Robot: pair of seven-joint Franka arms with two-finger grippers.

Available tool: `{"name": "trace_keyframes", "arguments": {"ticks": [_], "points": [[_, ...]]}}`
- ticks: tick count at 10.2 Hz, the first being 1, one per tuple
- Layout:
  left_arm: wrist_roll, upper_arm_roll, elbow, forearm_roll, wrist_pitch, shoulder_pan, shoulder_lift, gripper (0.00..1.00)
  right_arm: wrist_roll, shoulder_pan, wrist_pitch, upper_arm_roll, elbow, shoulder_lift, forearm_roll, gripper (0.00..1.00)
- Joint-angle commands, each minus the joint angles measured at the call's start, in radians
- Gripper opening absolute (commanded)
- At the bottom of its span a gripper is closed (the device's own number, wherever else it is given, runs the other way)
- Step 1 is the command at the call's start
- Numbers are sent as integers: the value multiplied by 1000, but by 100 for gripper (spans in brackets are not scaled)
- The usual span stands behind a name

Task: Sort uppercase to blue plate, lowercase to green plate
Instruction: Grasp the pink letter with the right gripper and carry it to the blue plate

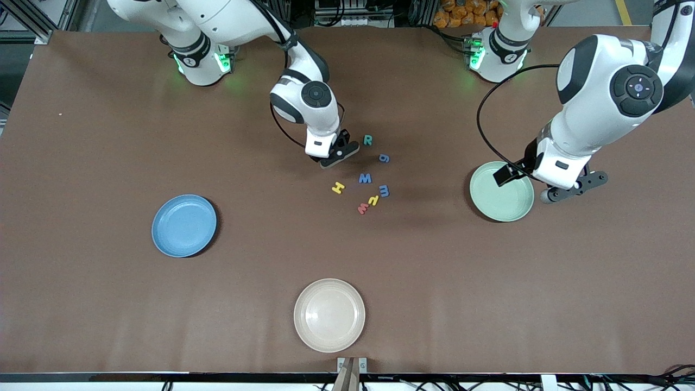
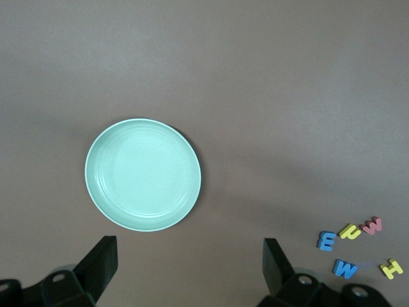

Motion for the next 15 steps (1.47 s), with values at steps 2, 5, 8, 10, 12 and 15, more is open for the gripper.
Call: {"name": "trace_keyframes", "arguments": {"ticks": [2, 5, 8, 10, 12, 15], "points": [[-24, -14, -4, -3, 13, -2, -5, 100, 25, -4, -28, -3, 44, 18, -96, 0], [-24, -16, -4, -3, 15, 0, -3, 100, 17, -74, -138, 3, 70, -34, -86, 0], [-98, -17, -13, -6, 33, -29, -2, 100, -136, -240, -296, 3, 67, -152, 65, 0], [-212, -19, -76, -6, 88, -87, -5, 100, -174, -355, -427, -11, 70, -185, 63, 0], [-363, -34, -140, -6, 166, -164, -7, 100, -294, -421, -444, -111, 67, -183, 61, 0], [-568, -80, -173, -6, 245, -212, 36, 100, -372, -530, -433, -158, 99, -167, 63, 0]]}}
